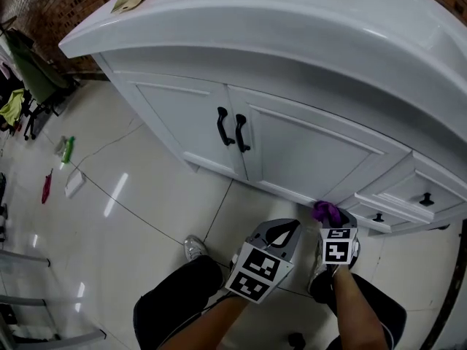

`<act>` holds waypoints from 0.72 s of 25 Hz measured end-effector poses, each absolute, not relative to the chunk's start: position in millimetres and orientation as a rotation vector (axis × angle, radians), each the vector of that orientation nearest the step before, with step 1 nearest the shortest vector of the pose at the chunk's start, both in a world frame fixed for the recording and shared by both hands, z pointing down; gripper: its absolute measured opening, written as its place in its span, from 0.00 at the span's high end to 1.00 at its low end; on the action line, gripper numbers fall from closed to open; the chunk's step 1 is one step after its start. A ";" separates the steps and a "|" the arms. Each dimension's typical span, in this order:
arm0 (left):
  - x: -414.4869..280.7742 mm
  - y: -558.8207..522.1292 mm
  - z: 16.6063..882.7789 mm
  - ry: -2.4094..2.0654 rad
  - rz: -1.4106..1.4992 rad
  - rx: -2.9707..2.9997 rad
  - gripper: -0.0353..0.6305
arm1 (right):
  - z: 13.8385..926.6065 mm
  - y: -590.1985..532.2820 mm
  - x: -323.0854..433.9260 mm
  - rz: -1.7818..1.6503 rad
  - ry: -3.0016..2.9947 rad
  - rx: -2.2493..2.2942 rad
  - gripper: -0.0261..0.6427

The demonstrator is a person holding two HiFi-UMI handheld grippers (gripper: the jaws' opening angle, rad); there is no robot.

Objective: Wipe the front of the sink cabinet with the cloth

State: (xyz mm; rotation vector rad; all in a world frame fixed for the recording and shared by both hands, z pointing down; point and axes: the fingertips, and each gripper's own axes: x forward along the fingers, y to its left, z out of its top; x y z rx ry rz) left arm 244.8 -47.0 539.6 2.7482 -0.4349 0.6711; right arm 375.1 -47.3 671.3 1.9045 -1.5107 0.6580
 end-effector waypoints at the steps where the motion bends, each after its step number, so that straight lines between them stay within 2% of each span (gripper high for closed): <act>1: 243.7 -47.8 542.7 -0.437 0.679 2.743 0.94 | 676.5 -47.5 374.9 0.676 -1.504 1.911 0.82; 12: 227.0 -57.5 562.1 -0.482 0.775 2.706 0.94 | 721.1 -65.6 354.0 0.960 -1.538 1.945 0.82; 18: 218.1 -52.9 556.2 -0.492 0.790 2.708 0.94 | 701.6 -76.3 348.7 1.005 -1.590 2.029 0.82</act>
